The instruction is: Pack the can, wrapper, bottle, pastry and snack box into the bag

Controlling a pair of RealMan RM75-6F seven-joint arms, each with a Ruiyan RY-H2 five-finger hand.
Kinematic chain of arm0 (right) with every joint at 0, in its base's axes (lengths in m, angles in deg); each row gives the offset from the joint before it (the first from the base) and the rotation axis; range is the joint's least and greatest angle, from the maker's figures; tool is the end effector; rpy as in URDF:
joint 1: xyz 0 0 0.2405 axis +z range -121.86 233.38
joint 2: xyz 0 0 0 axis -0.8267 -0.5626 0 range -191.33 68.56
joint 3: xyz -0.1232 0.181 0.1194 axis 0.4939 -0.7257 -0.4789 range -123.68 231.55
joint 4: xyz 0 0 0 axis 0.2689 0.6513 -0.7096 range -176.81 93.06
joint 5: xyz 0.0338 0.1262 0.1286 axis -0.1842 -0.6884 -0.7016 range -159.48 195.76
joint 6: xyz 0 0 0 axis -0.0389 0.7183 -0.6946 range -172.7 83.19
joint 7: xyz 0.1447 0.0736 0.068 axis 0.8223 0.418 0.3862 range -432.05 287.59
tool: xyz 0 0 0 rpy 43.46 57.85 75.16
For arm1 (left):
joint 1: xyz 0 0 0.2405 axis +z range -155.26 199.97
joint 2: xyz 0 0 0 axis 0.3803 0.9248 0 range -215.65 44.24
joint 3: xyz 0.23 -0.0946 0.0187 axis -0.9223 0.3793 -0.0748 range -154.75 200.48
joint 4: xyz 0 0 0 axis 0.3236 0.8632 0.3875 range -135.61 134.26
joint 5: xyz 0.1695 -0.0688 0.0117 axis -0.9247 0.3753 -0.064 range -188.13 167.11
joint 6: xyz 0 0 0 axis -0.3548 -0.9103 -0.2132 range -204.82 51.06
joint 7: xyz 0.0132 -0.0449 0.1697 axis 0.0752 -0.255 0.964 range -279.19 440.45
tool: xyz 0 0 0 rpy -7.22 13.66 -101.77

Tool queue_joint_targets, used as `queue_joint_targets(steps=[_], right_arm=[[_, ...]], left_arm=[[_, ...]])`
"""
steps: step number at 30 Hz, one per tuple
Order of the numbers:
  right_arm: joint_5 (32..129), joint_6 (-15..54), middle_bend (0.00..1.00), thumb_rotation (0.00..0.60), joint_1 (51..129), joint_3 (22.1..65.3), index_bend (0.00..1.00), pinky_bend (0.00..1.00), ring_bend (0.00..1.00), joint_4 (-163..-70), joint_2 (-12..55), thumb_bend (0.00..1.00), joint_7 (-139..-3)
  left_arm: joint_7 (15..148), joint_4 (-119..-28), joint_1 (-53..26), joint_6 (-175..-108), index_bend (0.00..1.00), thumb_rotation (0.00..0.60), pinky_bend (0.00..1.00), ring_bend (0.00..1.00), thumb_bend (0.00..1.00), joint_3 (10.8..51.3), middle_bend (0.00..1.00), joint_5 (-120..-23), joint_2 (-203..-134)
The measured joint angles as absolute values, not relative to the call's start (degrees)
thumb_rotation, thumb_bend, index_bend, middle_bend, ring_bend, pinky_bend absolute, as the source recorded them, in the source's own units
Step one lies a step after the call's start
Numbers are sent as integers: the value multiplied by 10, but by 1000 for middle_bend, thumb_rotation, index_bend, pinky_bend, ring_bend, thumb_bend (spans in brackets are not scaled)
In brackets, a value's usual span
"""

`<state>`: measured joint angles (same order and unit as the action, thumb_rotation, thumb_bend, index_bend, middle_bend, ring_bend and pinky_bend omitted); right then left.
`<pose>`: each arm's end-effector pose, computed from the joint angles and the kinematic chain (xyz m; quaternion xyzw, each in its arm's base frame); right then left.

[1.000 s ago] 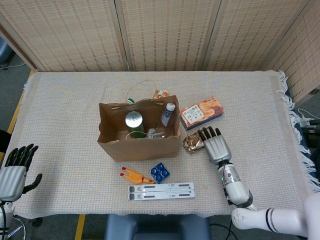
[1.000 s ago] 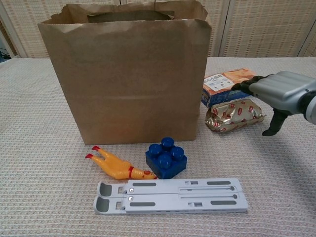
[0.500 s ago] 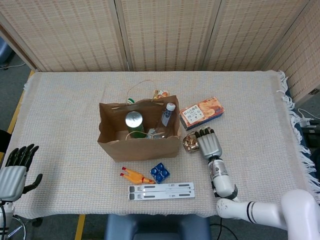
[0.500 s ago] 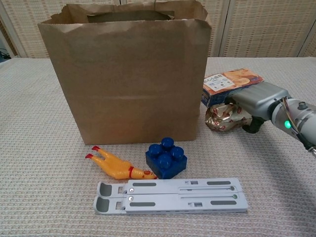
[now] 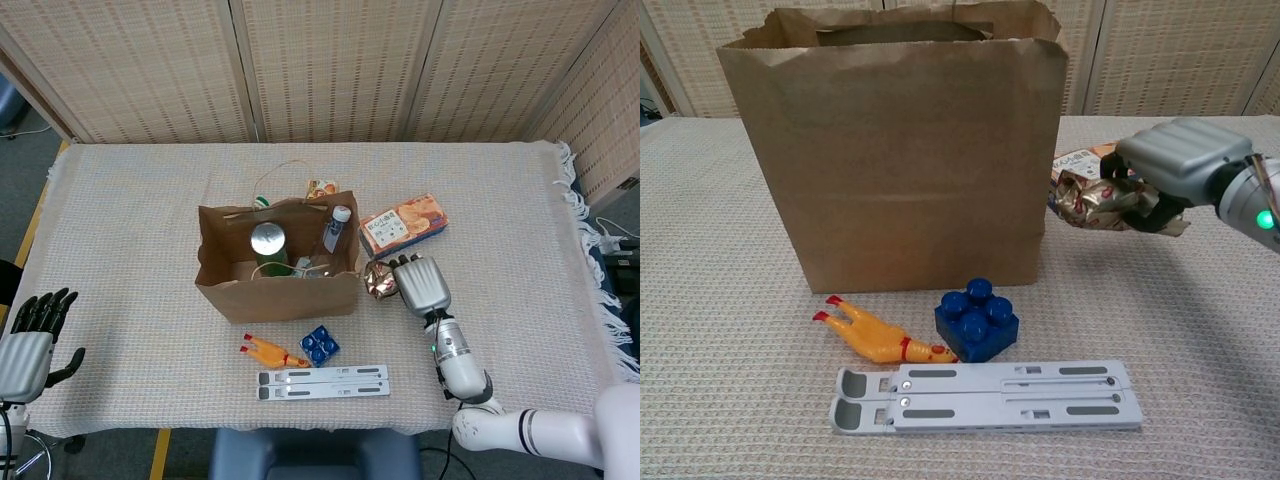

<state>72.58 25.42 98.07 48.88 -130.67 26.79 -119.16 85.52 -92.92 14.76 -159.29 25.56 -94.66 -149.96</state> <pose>-0.1601 -0.3558 0.0236 0.7479 -0.2477 0.2626 0.5572 -0.2928 0.2237 0.1740 -0.6192 -0.3689 -0.3589 0.5930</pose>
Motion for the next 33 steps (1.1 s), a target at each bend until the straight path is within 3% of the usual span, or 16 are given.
queue_joint_targets(steps=[3,10,15,21,28,31,33], right_arm=[[763,283,645,600,968,477,696,720,672,-1352,216,348,-1152],[793,335,645,600,956,388,693,720,672,-1469,111,349,-1096],[792,350,645,600,981,328,689,720,672,-1518,94,348,-1125],[747,351,645,600,1050,289,687,720,671,-1529,142,348,-1183],[689,348,645,600,1138,271,665,720,663,-1483,274,348,-1220],[674,345,643,600,1161,277,621,704,630,-1449,321,348,-1237],[664,343,599,600,1170,281,525,655,546,-1438,334,346,-1247]], left_arm=[[857,-930,148,-1594,0,600,0,0,358,256,0,-946,-1500],[861,-931,148,-1594,0,600,0,0,358,256,0,-945,-1501],[862,-931,149,-1595,0,600,0,0,358,256,0,-945,-1501],[861,-931,148,-1594,0,600,0,0,359,256,0,-944,-1501],[855,-929,148,-1592,0,600,0,0,359,257,0,-943,-1500],[852,-928,147,-1591,0,600,0,0,359,257,0,-944,-1499],[852,-928,147,-1591,0,600,0,0,358,257,0,-944,-1499]])
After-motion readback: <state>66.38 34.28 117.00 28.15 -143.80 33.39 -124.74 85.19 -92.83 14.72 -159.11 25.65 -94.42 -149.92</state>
